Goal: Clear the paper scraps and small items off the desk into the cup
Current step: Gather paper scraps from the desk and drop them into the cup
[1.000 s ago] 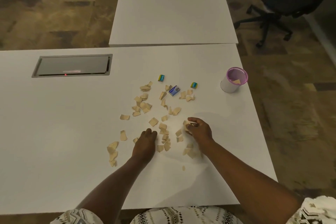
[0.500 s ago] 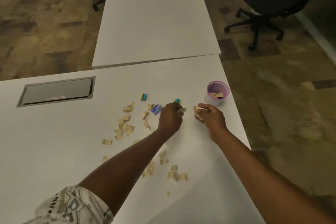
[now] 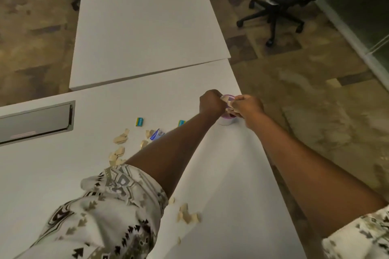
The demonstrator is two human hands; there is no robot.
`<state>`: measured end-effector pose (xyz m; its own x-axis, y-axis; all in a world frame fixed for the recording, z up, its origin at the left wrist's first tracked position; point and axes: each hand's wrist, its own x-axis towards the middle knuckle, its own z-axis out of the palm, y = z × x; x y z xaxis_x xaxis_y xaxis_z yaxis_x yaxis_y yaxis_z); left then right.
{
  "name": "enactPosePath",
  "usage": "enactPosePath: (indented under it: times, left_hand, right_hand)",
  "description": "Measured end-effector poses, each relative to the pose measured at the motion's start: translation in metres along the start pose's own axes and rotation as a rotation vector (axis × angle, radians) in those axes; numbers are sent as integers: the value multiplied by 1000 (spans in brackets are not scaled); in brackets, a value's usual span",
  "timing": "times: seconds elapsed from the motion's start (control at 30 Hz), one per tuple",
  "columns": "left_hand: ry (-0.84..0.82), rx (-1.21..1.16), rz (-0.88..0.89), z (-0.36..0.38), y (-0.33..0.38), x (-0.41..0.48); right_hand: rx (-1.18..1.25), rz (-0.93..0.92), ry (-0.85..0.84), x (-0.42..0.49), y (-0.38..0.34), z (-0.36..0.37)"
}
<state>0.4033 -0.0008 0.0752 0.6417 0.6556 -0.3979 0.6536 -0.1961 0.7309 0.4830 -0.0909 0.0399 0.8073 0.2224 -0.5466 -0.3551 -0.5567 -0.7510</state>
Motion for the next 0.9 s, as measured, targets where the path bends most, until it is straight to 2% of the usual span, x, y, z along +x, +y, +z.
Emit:
enactPosePath:
  times: [0.2, 0.37, 0.47, 0.9]
  left_hand:
    - [-120, -41, -57, 4, 7, 5]
    - [-129, -136, -87, -6, 10, 0]
    - [-135, -187, -73, -14, 8, -9]
    - [-93, -225, 14, -44, -52, -76]
  right_hand:
    - [120, 62, -116, 0, -12, -9]
    - [71, 102, -39, -5, -22, -6]
    - [49, 39, -17, -15, -22, -6]
    - [274, -10, -26, -105, 40, 21]
